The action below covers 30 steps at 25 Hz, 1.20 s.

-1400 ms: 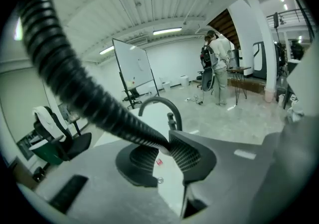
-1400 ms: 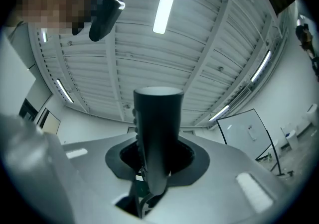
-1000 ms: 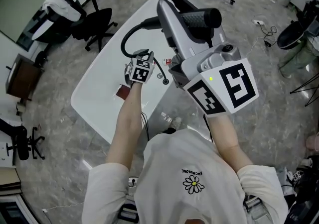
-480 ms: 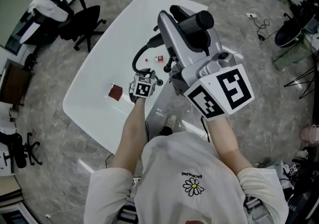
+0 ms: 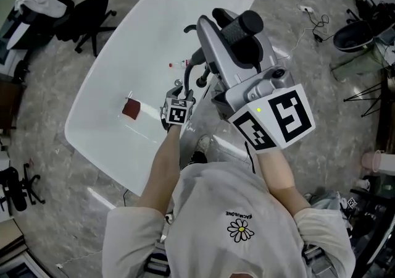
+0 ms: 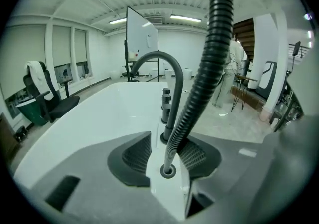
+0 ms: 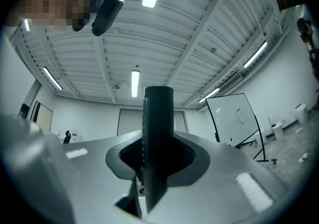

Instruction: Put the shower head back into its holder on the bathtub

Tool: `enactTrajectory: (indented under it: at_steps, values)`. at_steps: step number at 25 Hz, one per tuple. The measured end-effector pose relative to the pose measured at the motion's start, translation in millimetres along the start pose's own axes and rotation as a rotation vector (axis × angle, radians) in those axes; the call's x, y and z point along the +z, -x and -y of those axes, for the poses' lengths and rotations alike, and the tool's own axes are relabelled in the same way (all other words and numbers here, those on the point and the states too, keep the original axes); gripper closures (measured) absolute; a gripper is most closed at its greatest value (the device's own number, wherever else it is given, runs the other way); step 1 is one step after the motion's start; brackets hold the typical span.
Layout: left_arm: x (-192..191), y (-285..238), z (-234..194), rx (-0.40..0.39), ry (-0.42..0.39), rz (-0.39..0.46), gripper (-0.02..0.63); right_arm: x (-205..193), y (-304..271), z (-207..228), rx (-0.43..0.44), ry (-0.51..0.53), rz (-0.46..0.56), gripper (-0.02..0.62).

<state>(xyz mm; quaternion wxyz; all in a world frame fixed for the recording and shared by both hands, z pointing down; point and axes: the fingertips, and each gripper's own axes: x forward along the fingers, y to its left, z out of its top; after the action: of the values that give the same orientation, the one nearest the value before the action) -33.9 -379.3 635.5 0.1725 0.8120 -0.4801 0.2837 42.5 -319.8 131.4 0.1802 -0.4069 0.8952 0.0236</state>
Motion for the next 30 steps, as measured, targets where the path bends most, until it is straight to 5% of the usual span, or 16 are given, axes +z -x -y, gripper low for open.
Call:
enactTrajectory:
  at_steps: [10,16,26,30]
  values:
    - [-21,14,22,-0.025,0.100,0.110,0.446,-108,-26,23,-0.014,0.005,-0.224,0.495]
    - [-10,27,15,-0.007,0.163,0.190,0.453,-186,-30,32,-0.024,-0.086,-0.371,0.495]
    - [-31,60,-21,0.059,0.283,0.224,0.606,-304,-30,32,-0.033,-0.089,-0.590,0.496]
    - [-55,77,-37,0.088,0.369,0.223,0.606,-371,-14,30,-0.031,-0.008,-0.748,0.497]
